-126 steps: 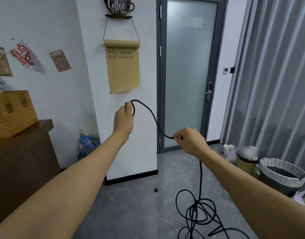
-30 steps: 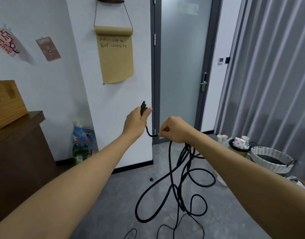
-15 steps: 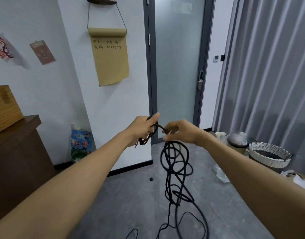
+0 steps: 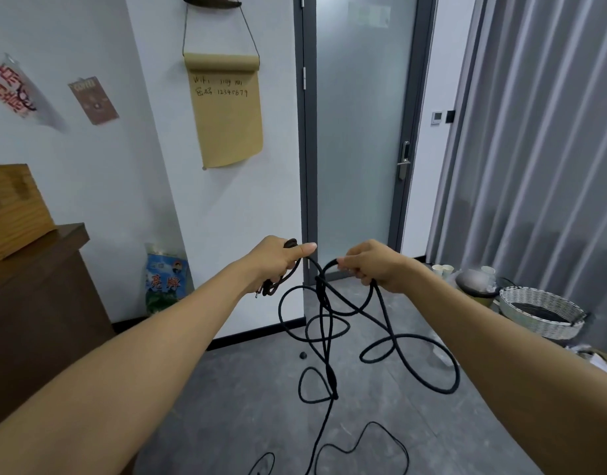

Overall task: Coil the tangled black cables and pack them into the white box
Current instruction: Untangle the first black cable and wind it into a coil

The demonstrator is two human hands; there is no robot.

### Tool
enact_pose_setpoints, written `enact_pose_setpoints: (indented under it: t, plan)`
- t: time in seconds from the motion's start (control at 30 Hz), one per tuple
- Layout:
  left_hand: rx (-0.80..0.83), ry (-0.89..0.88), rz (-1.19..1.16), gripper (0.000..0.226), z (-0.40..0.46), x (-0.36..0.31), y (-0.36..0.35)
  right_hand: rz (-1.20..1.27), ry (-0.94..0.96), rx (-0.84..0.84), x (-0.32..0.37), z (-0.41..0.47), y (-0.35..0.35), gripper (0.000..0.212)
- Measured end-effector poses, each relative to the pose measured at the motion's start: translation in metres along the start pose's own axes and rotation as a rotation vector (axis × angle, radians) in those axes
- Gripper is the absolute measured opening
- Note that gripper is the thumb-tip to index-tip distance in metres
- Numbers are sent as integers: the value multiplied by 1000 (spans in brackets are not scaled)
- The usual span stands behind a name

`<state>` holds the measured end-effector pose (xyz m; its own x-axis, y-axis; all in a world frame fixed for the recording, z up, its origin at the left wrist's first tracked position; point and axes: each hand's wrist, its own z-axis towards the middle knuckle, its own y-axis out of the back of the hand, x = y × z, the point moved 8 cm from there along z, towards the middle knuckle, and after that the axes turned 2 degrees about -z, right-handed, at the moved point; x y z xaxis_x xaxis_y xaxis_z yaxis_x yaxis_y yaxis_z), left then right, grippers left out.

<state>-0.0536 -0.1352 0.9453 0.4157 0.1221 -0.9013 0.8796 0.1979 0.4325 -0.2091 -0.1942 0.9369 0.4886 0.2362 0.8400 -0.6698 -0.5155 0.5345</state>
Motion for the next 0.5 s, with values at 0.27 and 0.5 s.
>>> enact_pose_setpoints:
  t: [0.27,0.5]
  plan:
    - [-53,109,-186,39,-5,9,-2,79,-38,7,19,2,1,23]
    - [-56,130,-304,43,-2,7,-4,14,-80,-66,11,2,-1,35]
